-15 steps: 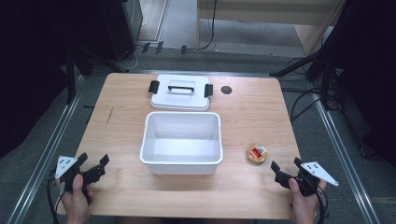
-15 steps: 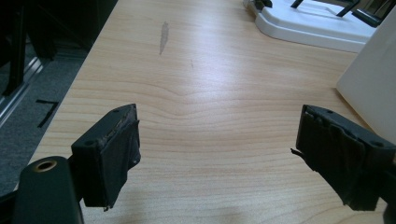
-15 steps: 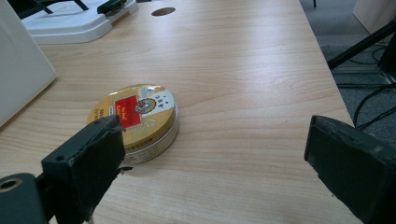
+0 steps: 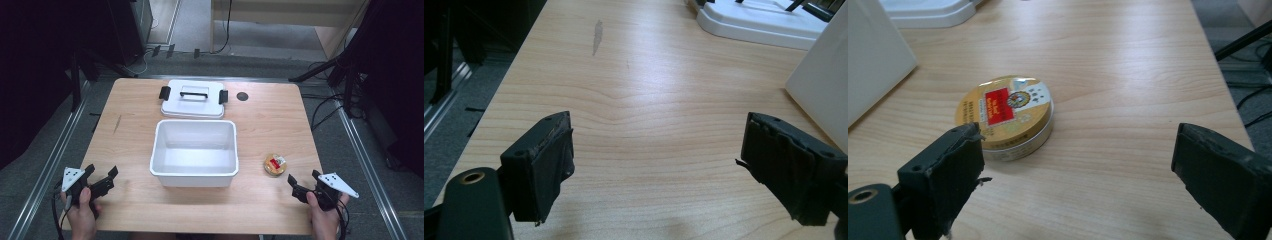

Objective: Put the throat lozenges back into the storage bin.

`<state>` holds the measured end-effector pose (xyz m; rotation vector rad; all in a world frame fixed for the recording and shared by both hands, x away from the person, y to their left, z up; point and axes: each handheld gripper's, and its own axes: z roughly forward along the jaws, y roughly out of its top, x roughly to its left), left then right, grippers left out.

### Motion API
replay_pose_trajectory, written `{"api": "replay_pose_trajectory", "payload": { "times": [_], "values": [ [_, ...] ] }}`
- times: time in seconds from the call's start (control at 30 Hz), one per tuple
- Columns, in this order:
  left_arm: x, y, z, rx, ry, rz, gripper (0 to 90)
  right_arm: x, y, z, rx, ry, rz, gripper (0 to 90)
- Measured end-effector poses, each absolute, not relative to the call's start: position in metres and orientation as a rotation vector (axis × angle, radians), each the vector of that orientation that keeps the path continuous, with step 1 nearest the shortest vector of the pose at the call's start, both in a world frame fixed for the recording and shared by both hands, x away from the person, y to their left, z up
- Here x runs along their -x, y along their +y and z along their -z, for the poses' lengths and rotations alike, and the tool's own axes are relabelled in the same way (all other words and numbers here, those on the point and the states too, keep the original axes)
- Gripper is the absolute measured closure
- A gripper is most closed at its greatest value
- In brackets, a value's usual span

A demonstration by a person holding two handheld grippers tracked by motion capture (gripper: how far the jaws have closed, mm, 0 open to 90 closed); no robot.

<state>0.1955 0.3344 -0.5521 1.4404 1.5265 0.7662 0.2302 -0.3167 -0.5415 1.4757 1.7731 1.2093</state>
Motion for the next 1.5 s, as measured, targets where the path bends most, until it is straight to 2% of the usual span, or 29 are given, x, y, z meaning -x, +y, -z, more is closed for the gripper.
{"api": "replay_pose_trajectory", "payload": {
  "times": [0.37, 0.7, 0.8, 0.93, 1.23, 1.5],
  "values": [
    [-0.195, 0.334, 0.552, -1.441, 1.528, -0.760, 13.6, -0.237, -0.299, 0.517, -1.440, 2.006, -0.983, 8.8],
    [-0.196, 0.335, 0.552, -1.442, 1.527, -0.754, 13.6, -0.261, -0.283, 0.492, -1.464, 2.285, -0.707, 8.6],
    [-0.196, 0.335, 0.552, -1.442, 1.527, -0.753, 13.7, -0.269, -0.276, 0.490, -1.457, 2.380, -0.608, 8.0],
    [-0.196, 0.335, 0.552, -1.446, 1.524, -0.746, 13.7, -0.281, -0.265, 0.487, -1.465, 2.503, -0.490, 0.0],
    [-0.197, 0.335, 0.552, -1.448, 1.531, -0.739, 13.6, -0.312, -0.241, 0.487, -1.512, 2.658, -0.166, 0.0],
    [-0.197, 0.335, 0.553, -1.451, 1.531, -0.736, 13.6, -0.342, -0.229, 0.499, -1.632, 2.637, -0.123, 0.0]
  ]
}}
